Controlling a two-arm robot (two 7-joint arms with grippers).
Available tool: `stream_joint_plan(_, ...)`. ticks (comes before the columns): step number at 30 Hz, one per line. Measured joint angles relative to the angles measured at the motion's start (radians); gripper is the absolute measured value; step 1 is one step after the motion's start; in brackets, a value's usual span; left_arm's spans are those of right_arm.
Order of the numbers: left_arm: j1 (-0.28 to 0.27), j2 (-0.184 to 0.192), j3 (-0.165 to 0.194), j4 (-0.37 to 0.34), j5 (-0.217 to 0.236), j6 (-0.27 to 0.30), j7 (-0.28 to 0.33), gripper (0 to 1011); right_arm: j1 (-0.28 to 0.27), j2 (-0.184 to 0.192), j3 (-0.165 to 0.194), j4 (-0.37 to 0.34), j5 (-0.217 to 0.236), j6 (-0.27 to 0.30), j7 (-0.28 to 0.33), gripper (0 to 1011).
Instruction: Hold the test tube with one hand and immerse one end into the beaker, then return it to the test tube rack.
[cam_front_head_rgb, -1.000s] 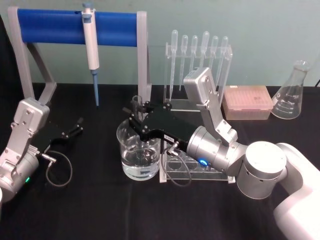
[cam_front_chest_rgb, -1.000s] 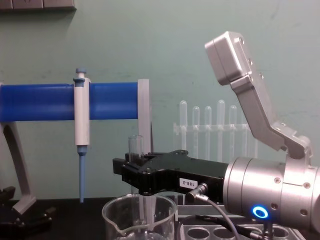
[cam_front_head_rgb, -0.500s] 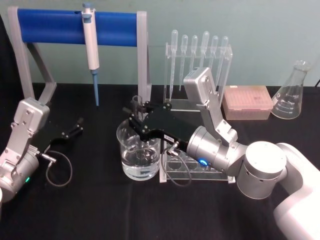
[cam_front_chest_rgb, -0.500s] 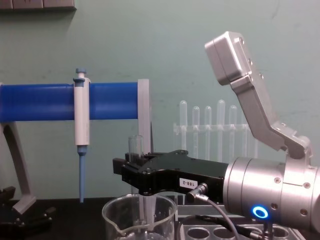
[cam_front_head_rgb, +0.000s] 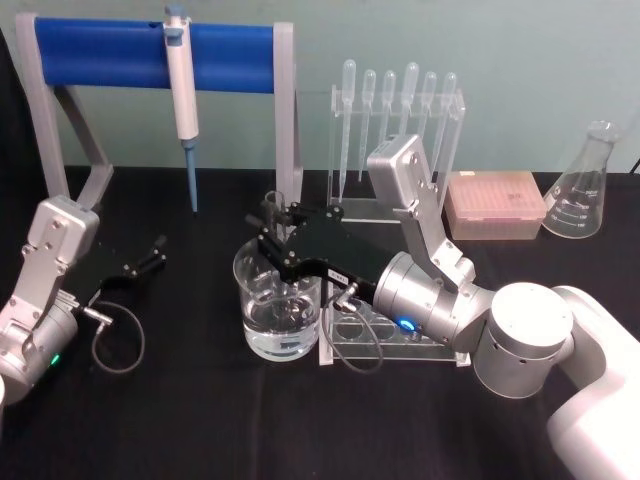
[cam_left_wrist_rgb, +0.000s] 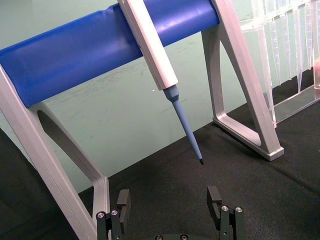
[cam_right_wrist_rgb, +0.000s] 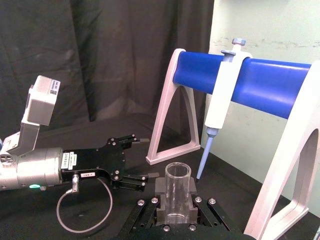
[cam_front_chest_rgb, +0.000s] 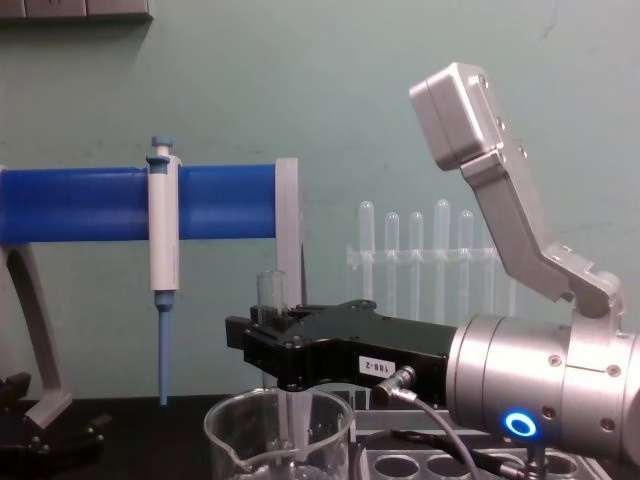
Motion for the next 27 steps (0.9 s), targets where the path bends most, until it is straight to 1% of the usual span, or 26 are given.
stream_joint_plan(27, 0.0, 0.0, 0.0, 0.0, 0.0, 0.0, 0.0, 1000, 0.0, 0.0, 0.0, 0.0, 0.0, 0.0, 0.0, 226)
